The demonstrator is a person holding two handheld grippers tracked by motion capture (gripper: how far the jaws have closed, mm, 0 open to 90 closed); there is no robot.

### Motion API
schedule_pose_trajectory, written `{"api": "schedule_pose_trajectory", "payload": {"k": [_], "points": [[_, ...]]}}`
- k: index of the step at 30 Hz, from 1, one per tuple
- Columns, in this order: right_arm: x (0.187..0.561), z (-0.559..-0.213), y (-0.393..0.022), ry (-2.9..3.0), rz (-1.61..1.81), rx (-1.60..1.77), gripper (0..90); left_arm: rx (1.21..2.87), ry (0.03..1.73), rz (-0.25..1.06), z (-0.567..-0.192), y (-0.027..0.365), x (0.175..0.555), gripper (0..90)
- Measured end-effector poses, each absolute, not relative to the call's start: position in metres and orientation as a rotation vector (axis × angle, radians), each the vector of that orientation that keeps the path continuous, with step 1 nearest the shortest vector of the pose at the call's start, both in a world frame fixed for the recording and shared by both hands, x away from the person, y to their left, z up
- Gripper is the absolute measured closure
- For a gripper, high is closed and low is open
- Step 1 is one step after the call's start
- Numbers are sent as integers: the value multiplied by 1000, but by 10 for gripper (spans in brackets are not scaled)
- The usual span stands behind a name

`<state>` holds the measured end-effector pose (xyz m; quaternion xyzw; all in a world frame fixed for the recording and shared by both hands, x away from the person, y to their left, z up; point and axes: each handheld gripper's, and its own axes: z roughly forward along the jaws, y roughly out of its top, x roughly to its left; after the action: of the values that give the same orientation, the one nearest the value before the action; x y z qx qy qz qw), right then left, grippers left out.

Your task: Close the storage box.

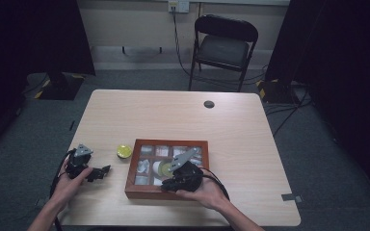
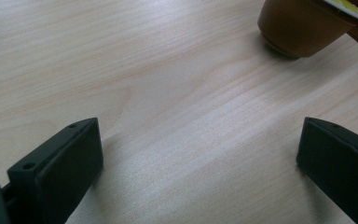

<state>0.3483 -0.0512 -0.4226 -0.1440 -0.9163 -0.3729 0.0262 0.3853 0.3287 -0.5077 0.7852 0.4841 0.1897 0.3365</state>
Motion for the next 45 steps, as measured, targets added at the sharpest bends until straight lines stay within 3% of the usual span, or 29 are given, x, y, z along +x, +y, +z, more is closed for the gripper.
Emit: {"api": "schedule_pose_trajectory", "payload": {"k": [20,22,23,26,27,33,45], "points": [[348,-428,-55,-2795,-1193,-464,816,2048,1260,493,-508,329,385,0],[349,-429,-56,-2778,-1212,-463,784,2053,1257,493,-508,329,385,0],[352,-430,-60,-2744,-1256,-480,726,2048,1260,493,-508,329,385,0],[354,-429,-64,-2726,-1285,-496,693,2048,1260,493,-508,329,385,0],[357,-426,-70,-2704,-1333,-537,629,2048,1259,495,-508,329,385,0],[360,-423,-82,-2722,-1391,-626,470,2049,1260,493,-508,329,385,0],[370,-407,-122,-2731,-1548,-941,289,2049,1260,493,-508,329,385,0]]}}
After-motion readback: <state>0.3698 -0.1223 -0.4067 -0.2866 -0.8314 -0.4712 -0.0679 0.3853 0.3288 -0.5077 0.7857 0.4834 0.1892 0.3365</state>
